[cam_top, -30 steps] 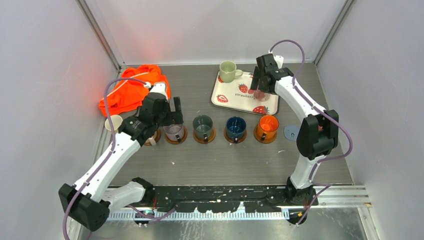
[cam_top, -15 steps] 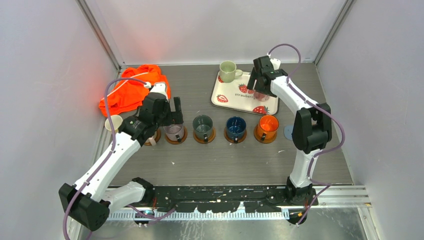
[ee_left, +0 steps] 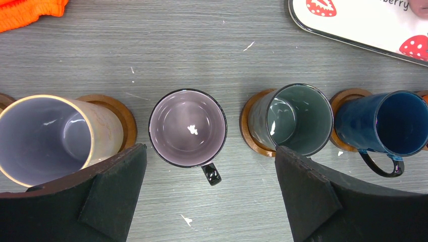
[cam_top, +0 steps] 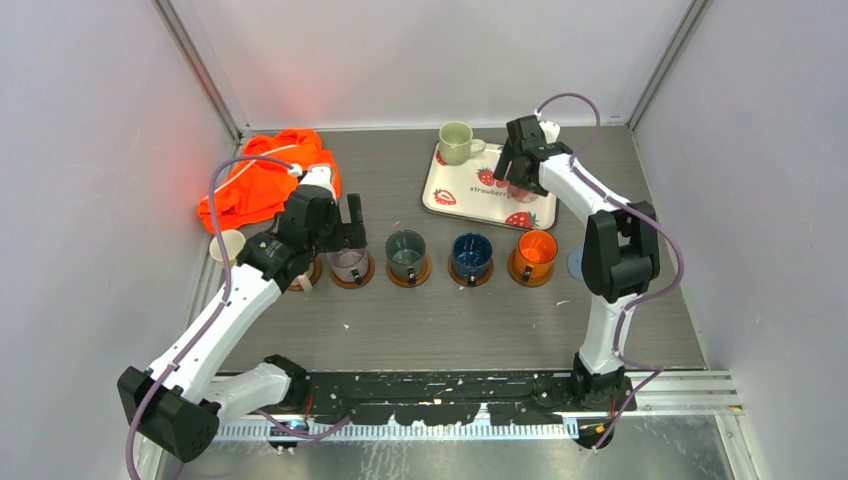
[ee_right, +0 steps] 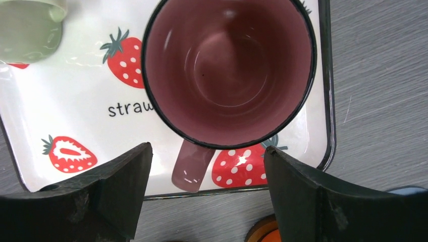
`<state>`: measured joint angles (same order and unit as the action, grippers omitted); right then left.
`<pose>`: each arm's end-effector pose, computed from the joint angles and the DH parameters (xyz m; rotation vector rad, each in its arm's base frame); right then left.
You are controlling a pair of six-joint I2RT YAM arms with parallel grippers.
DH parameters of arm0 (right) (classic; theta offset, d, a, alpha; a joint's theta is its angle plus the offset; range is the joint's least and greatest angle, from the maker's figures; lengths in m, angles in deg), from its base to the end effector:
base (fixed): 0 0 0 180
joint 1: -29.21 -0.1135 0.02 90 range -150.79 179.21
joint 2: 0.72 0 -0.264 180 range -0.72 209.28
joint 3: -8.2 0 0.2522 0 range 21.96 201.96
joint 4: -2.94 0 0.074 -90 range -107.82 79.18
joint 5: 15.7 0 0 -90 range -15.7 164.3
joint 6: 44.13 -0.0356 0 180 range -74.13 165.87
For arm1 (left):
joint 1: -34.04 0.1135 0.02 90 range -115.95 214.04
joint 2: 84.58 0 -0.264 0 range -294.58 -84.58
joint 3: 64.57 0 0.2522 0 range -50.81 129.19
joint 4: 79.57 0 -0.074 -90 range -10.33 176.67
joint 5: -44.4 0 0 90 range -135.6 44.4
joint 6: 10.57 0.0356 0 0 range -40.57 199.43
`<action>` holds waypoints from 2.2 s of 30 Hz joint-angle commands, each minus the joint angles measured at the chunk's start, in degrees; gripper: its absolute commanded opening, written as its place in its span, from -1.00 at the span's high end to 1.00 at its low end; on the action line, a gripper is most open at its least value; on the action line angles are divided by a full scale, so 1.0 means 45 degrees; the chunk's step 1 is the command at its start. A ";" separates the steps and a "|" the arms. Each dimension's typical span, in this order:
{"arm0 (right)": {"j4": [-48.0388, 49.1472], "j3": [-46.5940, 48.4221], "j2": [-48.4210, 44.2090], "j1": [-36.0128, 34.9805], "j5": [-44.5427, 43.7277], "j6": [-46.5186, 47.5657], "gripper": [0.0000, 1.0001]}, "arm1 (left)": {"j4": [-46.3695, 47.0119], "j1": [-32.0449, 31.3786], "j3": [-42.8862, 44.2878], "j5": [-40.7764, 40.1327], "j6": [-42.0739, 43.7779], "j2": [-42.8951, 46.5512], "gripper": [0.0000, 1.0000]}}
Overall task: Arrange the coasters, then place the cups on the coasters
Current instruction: Pick up the cup from the tray.
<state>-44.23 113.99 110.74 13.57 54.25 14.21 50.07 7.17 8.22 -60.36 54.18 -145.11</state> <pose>0.4197 0.1048 0.2487 0.4784 2.3701 -0.0654 0.2020 -0.0922 0.3300 -0.1083 2.2160 -0.2158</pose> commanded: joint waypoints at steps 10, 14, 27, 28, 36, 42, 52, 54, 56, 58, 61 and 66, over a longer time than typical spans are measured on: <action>0.0820 -0.0719 0.0223 0.0077 0.0162 -0.0561 -0.49 | 0.0496 0.0054 0.0117 0.0117 -0.0032 0.0073 -0.99; 0.0880 -0.0746 0.0372 0.0075 0.0157 -0.0582 -0.39 | 0.0496 0.0054 0.0124 0.0117 -0.0017 0.0074 -0.99; 0.1212 -0.0852 0.0736 0.0105 0.0370 -0.0778 -0.18 | 0.0496 0.0054 0.0106 0.0136 -0.0032 0.0053 -1.00; 0.1184 -0.0782 0.0773 0.0115 0.0384 -0.0777 -0.17 | 0.0496 0.0054 0.0106 0.0136 -0.0032 0.0053 -1.00; 0.1158 -0.0572 0.0783 0.0106 0.0036 -0.0476 0.15 | 0.0496 0.0054 0.0106 0.0114 -0.0025 0.0034 -1.00; 0.1012 -0.0449 0.0659 0.0115 -0.0214 -0.0035 0.54 | 0.0496 0.0054 0.0098 0.0120 -0.0027 0.0014 -0.99; 0.0823 -0.0407 0.0049 0.0073 -0.0657 0.0445 0.99 | 0.0493 0.0054 0.0108 0.0117 -0.0030 -0.0035 -0.99; 0.0804 -0.0409 -0.0125 0.0040 -0.0778 0.0518 0.99 | 0.0496 0.0054 0.0112 0.0117 -0.0032 -0.0044 -0.99; 0.0784 -0.0431 -0.0324 -0.0023 -0.0929 0.0584 0.99 | 0.0492 0.0054 0.0123 0.0117 -0.0026 -0.0044 -1.00; 0.0816 -0.0496 -0.0525 -0.0104 -0.1161 0.0642 0.99 | 0.0495 0.0054 0.0123 0.0117 -0.0032 -0.0049 -1.00; 0.0908 -0.0601 -0.0798 -0.0158 -0.1439 0.0714 0.99 | 0.0496 0.0054 0.0107 0.0117 -0.0019 -0.0044 -1.00; 0.0938 -0.0680 -0.1113 -0.0180 -0.1652 0.0830 0.99 | 0.0496 0.0054 0.0106 0.0117 -0.0031 -0.0064 -0.99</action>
<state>-42.83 110.10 112.05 13.11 50.80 17.20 50.10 7.17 8.22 -60.34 54.18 -145.38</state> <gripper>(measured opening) 0.290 0.996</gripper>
